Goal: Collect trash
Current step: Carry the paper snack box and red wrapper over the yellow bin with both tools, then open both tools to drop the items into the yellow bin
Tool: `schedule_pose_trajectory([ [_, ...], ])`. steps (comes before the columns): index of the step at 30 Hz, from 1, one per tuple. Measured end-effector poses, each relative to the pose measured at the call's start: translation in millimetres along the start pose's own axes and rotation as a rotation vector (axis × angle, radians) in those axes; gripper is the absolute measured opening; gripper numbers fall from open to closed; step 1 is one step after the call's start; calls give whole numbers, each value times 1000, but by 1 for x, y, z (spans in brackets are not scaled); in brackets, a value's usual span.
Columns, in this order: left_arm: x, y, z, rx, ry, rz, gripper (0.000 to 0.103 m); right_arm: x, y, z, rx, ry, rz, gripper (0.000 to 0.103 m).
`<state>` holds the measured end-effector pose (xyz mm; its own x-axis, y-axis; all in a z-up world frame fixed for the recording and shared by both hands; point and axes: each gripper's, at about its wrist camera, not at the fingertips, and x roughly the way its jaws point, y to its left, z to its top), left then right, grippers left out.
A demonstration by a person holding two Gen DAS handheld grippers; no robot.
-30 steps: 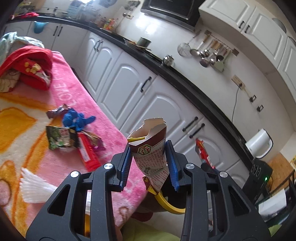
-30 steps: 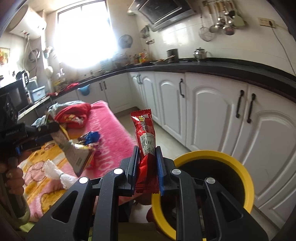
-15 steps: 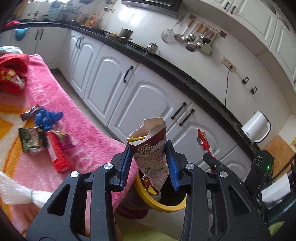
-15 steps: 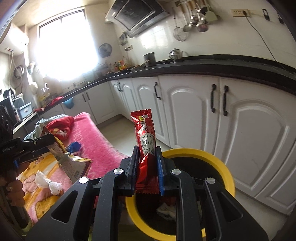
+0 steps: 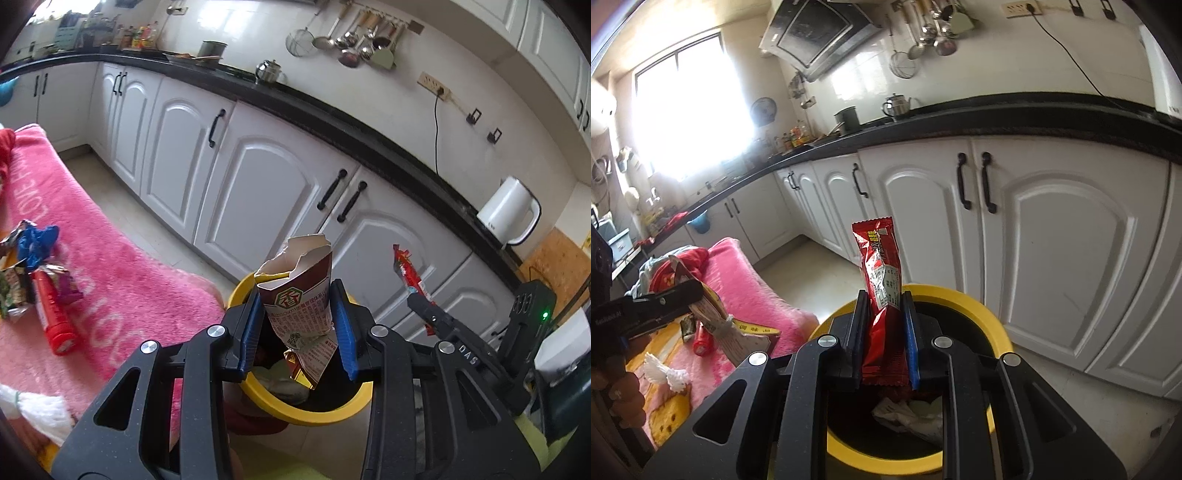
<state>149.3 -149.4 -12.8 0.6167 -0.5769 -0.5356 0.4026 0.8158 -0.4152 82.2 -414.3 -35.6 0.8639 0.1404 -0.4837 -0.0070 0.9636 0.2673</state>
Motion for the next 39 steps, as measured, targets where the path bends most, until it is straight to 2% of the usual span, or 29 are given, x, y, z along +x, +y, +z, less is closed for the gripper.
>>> schedule_pose_trajectory([
  [14, 55, -13, -15, 64, 83, 24, 28, 27, -33, -25, 65, 93, -47, 17],
  [28, 96, -6, -35, 72, 187, 22, 29, 49, -45, -43, 129, 159, -8, 20],
  [32, 100, -3, -36, 65, 192, 15, 29, 52, -47, -44, 140, 166, -13, 31],
  [33, 100, -3, -35, 64, 190, 11, 33, 52, -47, -43, 142, 164, -17, 34],
  [34, 100, -3, -35, 63, 190, 4, 45, 51, -48, -43, 144, 161, -23, 37],
  [36, 99, -3, -34, 65, 179, 1, 55, 49, -50, -42, 151, 151, -31, 40],
  [39, 96, -1, -34, 64, 171, 8, 58, 48, -51, -42, 157, 143, -41, 43],
])
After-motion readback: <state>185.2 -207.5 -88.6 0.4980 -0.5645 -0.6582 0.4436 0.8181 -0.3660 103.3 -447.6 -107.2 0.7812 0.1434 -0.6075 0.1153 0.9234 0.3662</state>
